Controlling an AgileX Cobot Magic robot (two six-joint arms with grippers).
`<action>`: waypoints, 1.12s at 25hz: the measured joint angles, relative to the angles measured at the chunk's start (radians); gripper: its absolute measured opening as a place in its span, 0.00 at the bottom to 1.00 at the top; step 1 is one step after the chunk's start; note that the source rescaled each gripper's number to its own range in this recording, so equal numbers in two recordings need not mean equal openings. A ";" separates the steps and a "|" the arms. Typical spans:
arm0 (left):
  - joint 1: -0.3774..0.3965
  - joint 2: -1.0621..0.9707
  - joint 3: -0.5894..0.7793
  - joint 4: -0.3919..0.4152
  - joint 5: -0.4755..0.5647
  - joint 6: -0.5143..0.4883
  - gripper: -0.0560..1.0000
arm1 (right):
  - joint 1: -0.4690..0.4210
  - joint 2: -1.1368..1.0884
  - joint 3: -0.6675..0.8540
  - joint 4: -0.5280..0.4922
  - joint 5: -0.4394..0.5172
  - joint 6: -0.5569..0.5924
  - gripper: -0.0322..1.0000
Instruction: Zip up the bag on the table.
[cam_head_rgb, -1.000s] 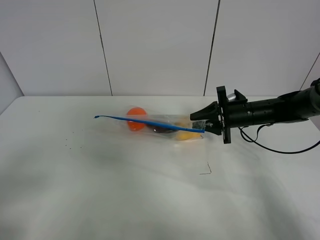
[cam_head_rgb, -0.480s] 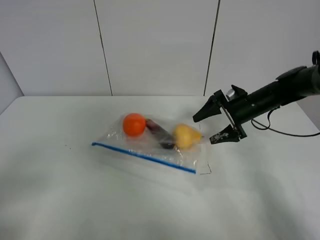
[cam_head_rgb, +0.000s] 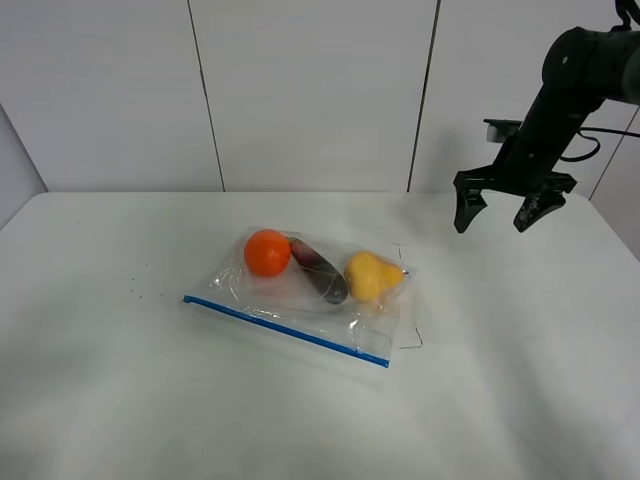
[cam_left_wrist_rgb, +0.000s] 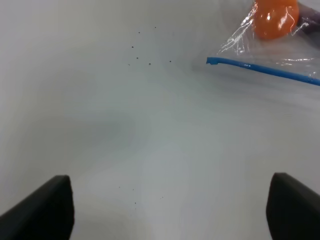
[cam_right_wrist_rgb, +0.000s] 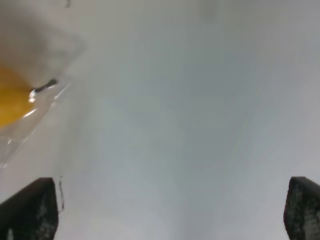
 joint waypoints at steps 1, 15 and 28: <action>0.000 0.000 0.000 0.000 0.000 0.000 1.00 | -0.010 0.000 -0.001 0.000 0.001 0.000 1.00; 0.000 0.000 0.000 0.000 0.000 0.000 1.00 | -0.077 -0.030 0.031 -0.005 0.003 -0.004 1.00; 0.000 0.000 0.000 0.000 0.000 0.000 1.00 | -0.077 -0.553 0.632 -0.041 0.003 -0.007 1.00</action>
